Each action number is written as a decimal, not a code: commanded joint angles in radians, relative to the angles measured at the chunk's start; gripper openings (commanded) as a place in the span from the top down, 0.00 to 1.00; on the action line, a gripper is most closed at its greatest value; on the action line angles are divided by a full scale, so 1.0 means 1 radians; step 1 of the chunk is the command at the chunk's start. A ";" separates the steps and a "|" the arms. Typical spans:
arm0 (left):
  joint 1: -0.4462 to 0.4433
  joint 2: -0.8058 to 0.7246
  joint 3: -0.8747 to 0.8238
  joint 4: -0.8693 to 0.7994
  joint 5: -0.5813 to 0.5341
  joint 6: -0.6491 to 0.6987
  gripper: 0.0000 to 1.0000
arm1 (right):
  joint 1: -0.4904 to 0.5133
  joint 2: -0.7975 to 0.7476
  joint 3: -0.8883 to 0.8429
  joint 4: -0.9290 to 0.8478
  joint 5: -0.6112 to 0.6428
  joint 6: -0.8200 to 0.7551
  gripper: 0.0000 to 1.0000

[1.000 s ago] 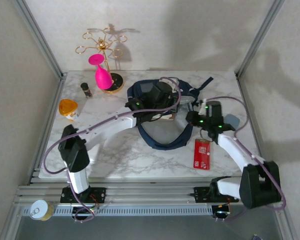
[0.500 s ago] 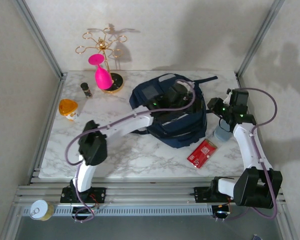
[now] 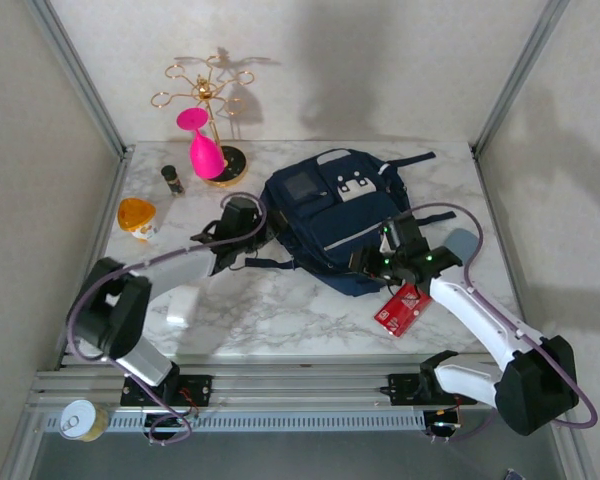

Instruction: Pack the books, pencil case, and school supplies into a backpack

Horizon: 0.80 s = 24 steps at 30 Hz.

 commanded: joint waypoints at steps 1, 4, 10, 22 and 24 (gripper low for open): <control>0.008 0.066 0.010 0.167 0.024 -0.101 0.33 | 0.000 -0.011 -0.052 0.013 0.042 0.055 0.49; 0.013 0.156 0.007 0.273 0.013 -0.158 0.35 | -0.010 0.013 -0.088 0.031 0.059 0.041 0.46; 0.004 0.274 0.006 0.438 -0.009 -0.256 0.52 | -0.032 0.035 -0.129 0.101 0.057 0.028 0.46; -0.015 0.258 0.000 0.469 -0.021 -0.256 1.00 | -0.171 0.144 -0.095 0.254 0.101 -0.107 0.47; -0.026 0.202 -0.042 0.451 -0.029 -0.282 1.00 | -0.197 0.179 -0.067 0.288 0.102 -0.139 0.47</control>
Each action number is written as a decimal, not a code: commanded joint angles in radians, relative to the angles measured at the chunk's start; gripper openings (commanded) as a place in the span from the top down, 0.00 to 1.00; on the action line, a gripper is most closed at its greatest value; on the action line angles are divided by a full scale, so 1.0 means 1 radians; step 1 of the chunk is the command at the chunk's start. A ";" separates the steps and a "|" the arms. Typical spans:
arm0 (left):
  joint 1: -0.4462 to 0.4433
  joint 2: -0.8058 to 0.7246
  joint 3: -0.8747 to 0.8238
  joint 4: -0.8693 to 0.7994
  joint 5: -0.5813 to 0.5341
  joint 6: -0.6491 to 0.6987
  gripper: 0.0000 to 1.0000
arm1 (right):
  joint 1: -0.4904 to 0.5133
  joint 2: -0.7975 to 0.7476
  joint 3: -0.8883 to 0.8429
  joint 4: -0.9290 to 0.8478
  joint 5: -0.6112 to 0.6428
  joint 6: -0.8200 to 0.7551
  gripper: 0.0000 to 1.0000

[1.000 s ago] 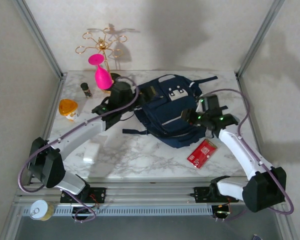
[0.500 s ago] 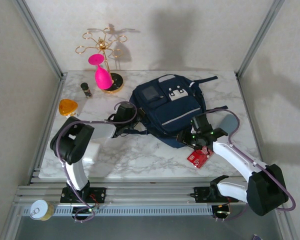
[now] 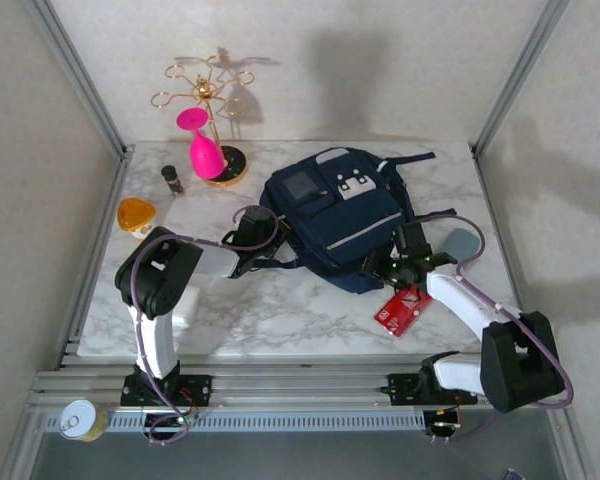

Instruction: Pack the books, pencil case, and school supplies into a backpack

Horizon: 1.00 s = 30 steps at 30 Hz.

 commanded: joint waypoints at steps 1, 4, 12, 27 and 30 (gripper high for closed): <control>-0.022 -0.121 -0.063 0.027 -0.040 -0.046 1.00 | -0.045 0.058 0.058 0.112 0.059 -0.084 0.47; -0.084 -0.214 -0.132 0.005 -0.114 -0.085 1.00 | -0.080 0.123 0.106 0.183 0.066 -0.114 0.47; -0.148 -0.267 -0.149 -0.032 -0.169 -0.130 1.00 | -0.025 0.141 0.247 0.010 0.149 -0.195 0.29; -0.204 -0.256 -0.082 -0.064 -0.164 -0.159 1.00 | 0.503 -0.024 0.151 -0.161 0.280 0.129 0.33; -0.213 -0.265 -0.074 -0.084 -0.168 -0.154 1.00 | 0.577 0.073 0.183 -0.051 0.261 0.162 0.35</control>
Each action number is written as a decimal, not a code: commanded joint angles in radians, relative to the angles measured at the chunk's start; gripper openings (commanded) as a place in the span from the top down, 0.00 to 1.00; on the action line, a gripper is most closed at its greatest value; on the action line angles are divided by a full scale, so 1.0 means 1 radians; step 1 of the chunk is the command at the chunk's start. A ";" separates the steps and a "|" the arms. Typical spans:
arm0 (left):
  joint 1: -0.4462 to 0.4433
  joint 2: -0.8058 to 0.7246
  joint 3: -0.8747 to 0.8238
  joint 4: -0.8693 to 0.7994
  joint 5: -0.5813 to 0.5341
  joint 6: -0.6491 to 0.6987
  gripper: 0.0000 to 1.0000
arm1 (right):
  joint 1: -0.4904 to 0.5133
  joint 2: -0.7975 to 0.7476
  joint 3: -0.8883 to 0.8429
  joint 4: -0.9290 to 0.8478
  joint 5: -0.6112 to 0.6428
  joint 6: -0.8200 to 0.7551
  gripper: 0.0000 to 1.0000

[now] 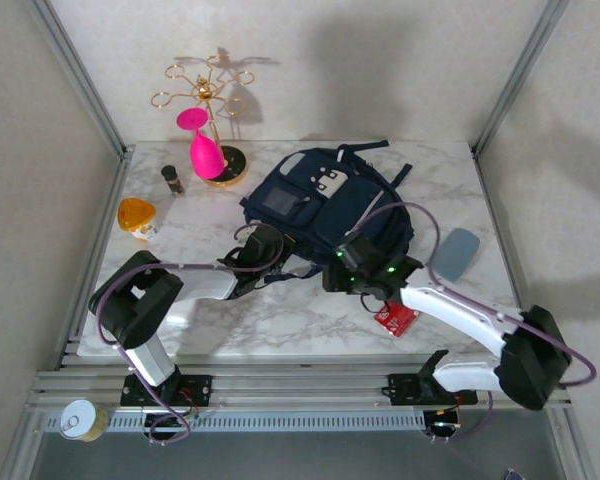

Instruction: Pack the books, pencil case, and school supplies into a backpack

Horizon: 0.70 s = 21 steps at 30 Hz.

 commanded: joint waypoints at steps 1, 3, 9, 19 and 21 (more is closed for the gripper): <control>-0.036 -0.050 0.043 0.025 0.038 -0.013 1.00 | 0.059 0.090 0.023 0.129 -0.011 0.099 0.35; -0.042 -0.059 0.041 0.028 0.039 -0.015 1.00 | 0.067 0.131 0.016 0.194 -0.034 0.135 0.35; -0.047 -0.076 0.040 0.028 0.043 -0.007 1.00 | 0.067 0.219 0.039 0.269 0.116 0.158 0.53; -0.049 -0.079 0.032 0.057 0.058 -0.007 1.00 | 0.067 0.284 0.027 0.427 0.216 0.114 0.68; -0.049 -0.080 0.031 0.065 0.060 -0.008 1.00 | 0.068 0.301 0.032 0.447 0.232 0.084 0.67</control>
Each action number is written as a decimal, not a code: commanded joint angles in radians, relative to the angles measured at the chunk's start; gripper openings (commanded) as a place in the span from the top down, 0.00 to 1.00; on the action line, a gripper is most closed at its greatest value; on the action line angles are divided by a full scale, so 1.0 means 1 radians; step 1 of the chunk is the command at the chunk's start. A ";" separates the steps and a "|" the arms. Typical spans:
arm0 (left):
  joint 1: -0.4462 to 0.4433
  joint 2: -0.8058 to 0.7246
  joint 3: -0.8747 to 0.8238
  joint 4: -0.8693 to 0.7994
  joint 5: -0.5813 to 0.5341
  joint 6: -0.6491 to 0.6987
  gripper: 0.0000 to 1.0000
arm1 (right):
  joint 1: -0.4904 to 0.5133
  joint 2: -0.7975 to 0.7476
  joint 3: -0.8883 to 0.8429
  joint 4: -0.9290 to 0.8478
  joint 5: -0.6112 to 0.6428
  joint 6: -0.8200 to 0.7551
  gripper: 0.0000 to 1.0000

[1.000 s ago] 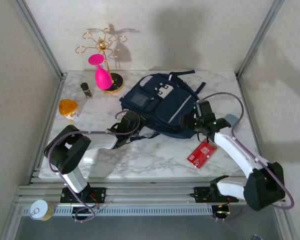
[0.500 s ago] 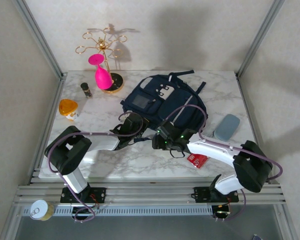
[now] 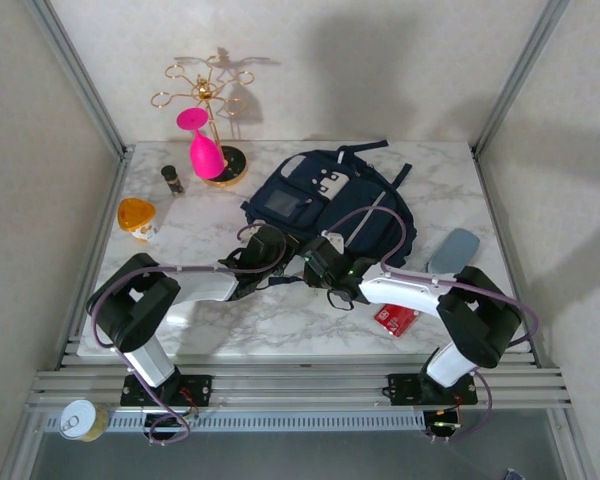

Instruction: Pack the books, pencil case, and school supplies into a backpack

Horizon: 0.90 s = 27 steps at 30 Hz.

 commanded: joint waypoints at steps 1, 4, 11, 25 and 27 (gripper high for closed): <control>-0.027 -0.058 0.028 0.078 0.059 -0.005 1.00 | 0.003 0.032 0.034 0.060 0.092 -0.052 0.66; -0.027 -0.059 0.030 0.081 0.059 -0.007 1.00 | 0.003 0.055 0.052 0.060 0.132 -0.090 0.66; -0.028 -0.078 0.039 0.057 0.036 0.016 1.00 | 0.001 0.074 0.071 0.069 0.181 -0.179 0.72; -0.022 -0.108 0.038 0.008 -0.013 0.052 1.00 | 0.001 0.009 0.047 0.043 0.142 -0.310 0.98; -0.008 -0.123 0.032 -0.015 -0.027 0.068 1.00 | 0.000 -0.025 0.021 0.041 0.097 -0.312 1.00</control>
